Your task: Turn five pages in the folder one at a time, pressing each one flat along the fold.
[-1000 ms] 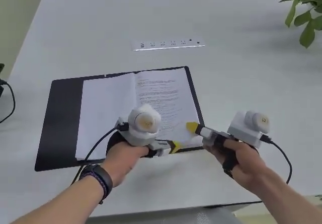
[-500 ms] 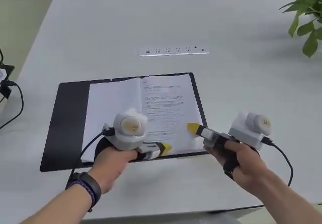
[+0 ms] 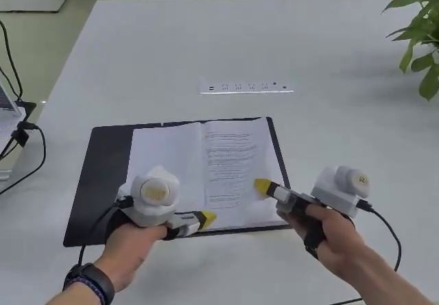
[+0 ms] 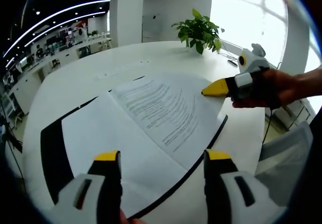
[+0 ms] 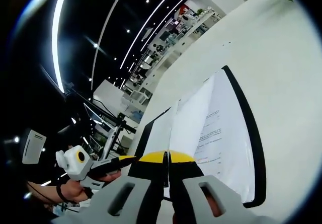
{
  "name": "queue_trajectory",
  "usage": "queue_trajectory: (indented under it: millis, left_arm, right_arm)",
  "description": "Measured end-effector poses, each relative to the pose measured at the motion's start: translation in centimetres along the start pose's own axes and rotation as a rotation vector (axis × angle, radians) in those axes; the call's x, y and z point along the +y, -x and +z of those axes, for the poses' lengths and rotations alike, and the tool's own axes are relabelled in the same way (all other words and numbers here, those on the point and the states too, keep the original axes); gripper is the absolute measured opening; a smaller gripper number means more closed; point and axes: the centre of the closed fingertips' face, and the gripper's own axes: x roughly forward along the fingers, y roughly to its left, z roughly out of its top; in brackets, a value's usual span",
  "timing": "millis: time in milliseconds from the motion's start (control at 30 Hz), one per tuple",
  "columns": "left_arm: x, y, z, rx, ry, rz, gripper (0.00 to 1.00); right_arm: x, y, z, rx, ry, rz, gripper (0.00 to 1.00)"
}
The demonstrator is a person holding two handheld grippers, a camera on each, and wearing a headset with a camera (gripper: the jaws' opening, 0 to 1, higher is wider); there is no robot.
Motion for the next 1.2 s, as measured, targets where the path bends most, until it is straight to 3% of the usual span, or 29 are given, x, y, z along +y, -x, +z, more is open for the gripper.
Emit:
queue_trajectory:
  millis: [467, 1200]
  left_arm:
    - [3.7, 3.5, -0.9, -0.027, 0.024, 0.065, 0.66]
    - [6.4, 8.0, -2.6, -0.070, 0.082, 0.144, 0.67]
  right_arm:
    - [2.3, -1.7, -0.5, 0.014, 0.056, 0.032, 0.00]
    - [6.6, -4.6, -2.4, 0.062, 0.103, 0.092, 0.00]
